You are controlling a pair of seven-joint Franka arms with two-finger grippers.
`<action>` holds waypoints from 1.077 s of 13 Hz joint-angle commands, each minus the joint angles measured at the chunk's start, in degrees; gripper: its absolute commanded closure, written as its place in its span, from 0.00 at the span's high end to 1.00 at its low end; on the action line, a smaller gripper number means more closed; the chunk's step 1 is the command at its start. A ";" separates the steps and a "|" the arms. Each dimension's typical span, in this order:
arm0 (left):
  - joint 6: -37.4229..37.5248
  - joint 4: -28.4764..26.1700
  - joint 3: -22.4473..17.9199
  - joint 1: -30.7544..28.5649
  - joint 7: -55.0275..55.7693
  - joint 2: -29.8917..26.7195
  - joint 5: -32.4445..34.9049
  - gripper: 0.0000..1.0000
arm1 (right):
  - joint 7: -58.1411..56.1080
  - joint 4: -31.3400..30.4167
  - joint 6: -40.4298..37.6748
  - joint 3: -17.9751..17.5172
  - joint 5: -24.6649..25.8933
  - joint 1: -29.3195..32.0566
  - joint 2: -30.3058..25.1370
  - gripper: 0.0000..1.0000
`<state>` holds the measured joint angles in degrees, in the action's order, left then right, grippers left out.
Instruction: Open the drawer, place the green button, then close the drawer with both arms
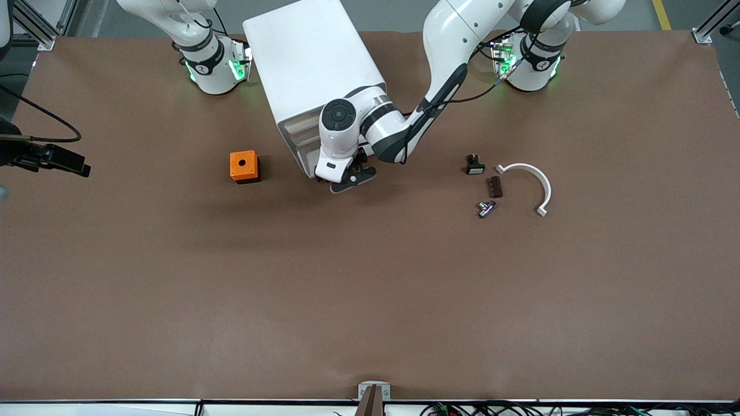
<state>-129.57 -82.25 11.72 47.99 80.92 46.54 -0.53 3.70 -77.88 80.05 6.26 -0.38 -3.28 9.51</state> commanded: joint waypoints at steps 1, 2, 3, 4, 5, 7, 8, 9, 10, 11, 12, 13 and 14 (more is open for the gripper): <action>-0.95 0.07 1.11 0.52 0.46 0.48 -2.19 1.00 | -0.98 0.36 -0.16 -0.55 1.09 0.82 -0.37 1.00; -0.95 0.07 1.20 0.79 0.47 0.48 -3.06 1.00 | -0.98 0.36 -0.34 -0.55 1.09 0.82 -0.37 1.00; -0.95 0.16 1.20 1.23 0.47 0.57 -3.94 1.00 | -0.98 0.36 -0.42 -0.46 1.09 0.82 -0.46 1.00; -0.95 0.16 1.20 1.75 0.47 0.57 -4.30 1.00 | -0.98 0.44 -0.16 -0.46 1.09 0.91 -0.46 1.00; -0.95 0.16 1.20 1.85 0.47 0.65 -4.82 1.00 | -0.98 0.45 -0.42 -0.55 1.09 1.00 -0.46 1.00; -1.03 0.24 1.20 2.37 0.12 0.65 -7.63 1.00 | -0.80 0.45 -0.43 -0.64 1.09 1.00 -0.46 1.00; -1.03 0.24 1.28 2.46 0.12 0.65 -8.08 1.00 | -0.80 0.45 -0.34 -0.55 1.00 1.00 -0.46 1.00; -1.03 0.24 1.37 2.72 0.11 1.00 -8.17 1.00 | -0.89 0.45 -0.34 -0.63 1.00 1.09 -0.46 1.00; -1.03 0.24 1.37 2.73 0.11 1.18 -8.25 1.00 | -0.89 0.62 -0.34 -0.64 1.09 1.00 -0.46 1.00; -1.30 0.24 1.37 2.73 0.11 1.44 -8.17 1.00 | -0.72 0.62 -0.25 -0.72 1.09 1.00 -0.46 1.00; -1.39 0.24 1.29 2.73 -0.49 1.45 -7.73 1.00 | -0.80 0.71 -0.25 -0.64 1.09 1.00 -0.46 1.00; -1.04 0.07 1.02 2.20 -1.89 0.84 -7.21 1.00 | -0.89 0.71 -0.25 -0.55 1.09 1.09 -0.46 1.00; -0.95 0.24 0.85 1.07 -3.91 0.57 -7.11 1.00 | -0.89 0.71 -0.25 -0.55 1.09 1.09 -0.46 1.00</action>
<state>-130.14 -82.22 12.77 50.09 79.77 47.32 -7.49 3.70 -77.60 80.06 6.43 -0.35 -3.19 9.51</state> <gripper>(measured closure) 0.000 0.000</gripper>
